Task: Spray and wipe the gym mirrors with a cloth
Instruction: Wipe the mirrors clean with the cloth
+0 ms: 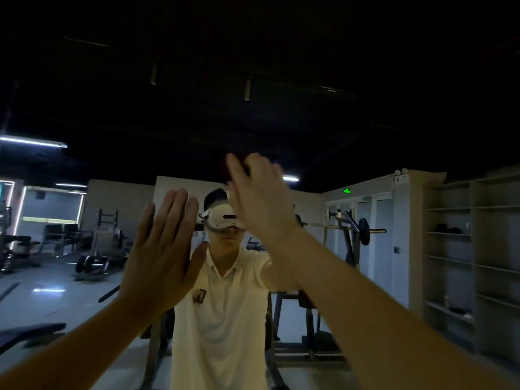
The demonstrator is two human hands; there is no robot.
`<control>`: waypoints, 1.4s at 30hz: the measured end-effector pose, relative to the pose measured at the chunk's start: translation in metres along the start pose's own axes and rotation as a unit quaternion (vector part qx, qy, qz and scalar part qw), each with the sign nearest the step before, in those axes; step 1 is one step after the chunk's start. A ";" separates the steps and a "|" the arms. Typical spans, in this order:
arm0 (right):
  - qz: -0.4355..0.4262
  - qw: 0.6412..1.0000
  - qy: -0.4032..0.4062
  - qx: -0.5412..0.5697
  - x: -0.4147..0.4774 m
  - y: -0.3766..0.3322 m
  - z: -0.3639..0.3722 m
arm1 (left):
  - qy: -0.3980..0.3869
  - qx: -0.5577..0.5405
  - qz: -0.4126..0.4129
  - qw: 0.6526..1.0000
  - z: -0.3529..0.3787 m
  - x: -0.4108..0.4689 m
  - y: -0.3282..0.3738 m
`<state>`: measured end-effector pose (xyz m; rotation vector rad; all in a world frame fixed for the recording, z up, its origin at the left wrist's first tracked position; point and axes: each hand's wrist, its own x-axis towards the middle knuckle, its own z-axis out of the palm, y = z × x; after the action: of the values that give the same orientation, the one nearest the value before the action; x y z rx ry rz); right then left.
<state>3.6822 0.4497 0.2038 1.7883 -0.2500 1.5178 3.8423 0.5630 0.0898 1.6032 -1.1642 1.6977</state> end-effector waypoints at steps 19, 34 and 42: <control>0.234 0.968 0.025 0.086 0.002 -0.049 0.000 | 0.007 -0.011 -0.004 1.000 0.000 -0.001 0.003; 0.324 0.946 0.005 -0.018 -0.133 0.111 -0.029 | -0.016 -0.005 -0.028 0.999 0.001 -0.001 0.012; 0.299 0.947 0.007 0.120 -0.074 -0.050 -0.009 | -0.083 0.007 -0.014 0.996 -0.012 -0.001 0.003</control>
<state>3.6850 0.4669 0.1158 1.9970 -0.6743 2.0508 3.8335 0.5719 0.0893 1.7884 -1.2049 1.5845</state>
